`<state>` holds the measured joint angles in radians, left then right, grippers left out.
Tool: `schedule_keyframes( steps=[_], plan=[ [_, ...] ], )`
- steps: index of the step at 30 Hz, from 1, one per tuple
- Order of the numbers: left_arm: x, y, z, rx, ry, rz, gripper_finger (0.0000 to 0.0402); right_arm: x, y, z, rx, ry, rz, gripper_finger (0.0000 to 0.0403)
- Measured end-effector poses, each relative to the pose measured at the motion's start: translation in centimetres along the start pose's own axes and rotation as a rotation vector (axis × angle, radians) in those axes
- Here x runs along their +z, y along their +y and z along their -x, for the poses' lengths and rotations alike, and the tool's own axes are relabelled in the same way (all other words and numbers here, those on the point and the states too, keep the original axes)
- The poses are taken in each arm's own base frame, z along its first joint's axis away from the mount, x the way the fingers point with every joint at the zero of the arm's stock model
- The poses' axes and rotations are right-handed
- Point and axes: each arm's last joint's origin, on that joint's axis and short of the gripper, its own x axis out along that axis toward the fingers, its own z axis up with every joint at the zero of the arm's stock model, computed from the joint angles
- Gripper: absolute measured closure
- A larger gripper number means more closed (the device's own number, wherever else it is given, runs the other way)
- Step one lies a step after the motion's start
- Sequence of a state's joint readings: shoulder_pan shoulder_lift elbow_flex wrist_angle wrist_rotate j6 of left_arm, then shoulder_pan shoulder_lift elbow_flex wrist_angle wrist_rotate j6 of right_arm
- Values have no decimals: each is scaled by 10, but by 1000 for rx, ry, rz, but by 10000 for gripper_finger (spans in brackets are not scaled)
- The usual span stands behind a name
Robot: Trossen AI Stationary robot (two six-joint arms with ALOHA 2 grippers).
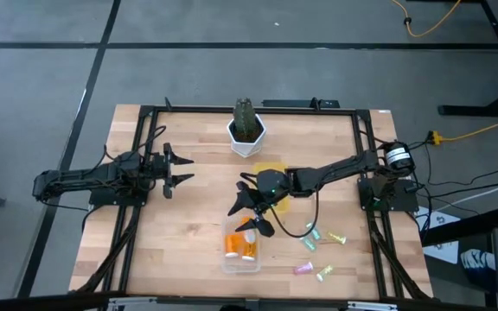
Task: Pick and place medicine bottles into bin by pill shape (circle, oval)
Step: Put the small yellow pill bottle into the small yellow bin
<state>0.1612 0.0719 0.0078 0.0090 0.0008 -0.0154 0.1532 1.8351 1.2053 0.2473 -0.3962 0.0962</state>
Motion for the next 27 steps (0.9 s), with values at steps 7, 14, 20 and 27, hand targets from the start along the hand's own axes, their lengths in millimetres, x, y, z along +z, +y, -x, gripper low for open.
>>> schedule_keyframes(
  steps=[7,14,20,27],
  plan=[
    [0,0,0,1,0,0,190,-1,-1,0,-2,7,-8,130],
    [0,0,0,0,0,6,190,13,-7,30,-55,56,-105,130],
    [0,0,0,1,0,-4,190,21,16,85,-88,259,-195,130],
    [0,0,0,6,0,-18,190,29,61,161,-365,351,-477,130]
  ],
)
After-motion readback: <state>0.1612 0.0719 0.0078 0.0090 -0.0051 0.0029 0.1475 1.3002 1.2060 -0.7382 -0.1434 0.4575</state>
